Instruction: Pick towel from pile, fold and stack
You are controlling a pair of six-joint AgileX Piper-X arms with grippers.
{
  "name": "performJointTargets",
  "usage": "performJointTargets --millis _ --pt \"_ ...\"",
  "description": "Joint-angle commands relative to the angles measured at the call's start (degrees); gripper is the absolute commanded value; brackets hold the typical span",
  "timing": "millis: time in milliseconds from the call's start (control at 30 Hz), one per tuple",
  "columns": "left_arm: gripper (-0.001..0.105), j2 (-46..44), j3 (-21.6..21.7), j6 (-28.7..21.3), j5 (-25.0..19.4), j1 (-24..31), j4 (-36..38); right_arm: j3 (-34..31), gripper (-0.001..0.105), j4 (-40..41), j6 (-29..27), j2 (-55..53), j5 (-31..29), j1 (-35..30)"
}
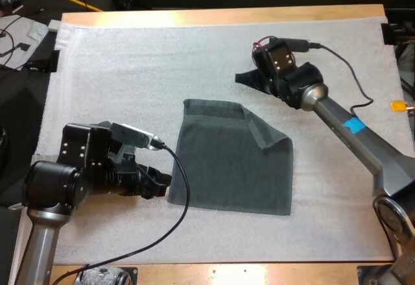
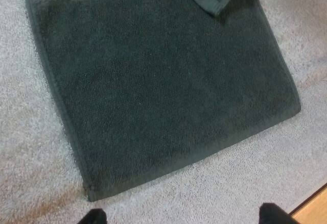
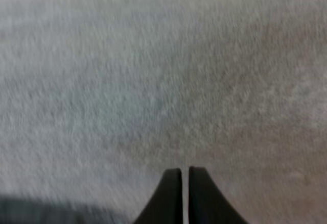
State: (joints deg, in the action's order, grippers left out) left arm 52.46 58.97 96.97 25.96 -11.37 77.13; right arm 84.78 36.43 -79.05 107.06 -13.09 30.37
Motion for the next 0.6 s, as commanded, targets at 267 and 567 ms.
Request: performJointTargets --millis 267,567 --pt "0.058 -0.1 0.0 0.0 0.6 -0.3 0.3 -0.3 0.000 15.9 -6.7 -6.1 13.7 4.0" --pt "0.058 0.0 0.0 0.0 0.6 -0.3 0.4 -1.4 0.000 21.3 -9.3 -5.3 17.4 8.1"
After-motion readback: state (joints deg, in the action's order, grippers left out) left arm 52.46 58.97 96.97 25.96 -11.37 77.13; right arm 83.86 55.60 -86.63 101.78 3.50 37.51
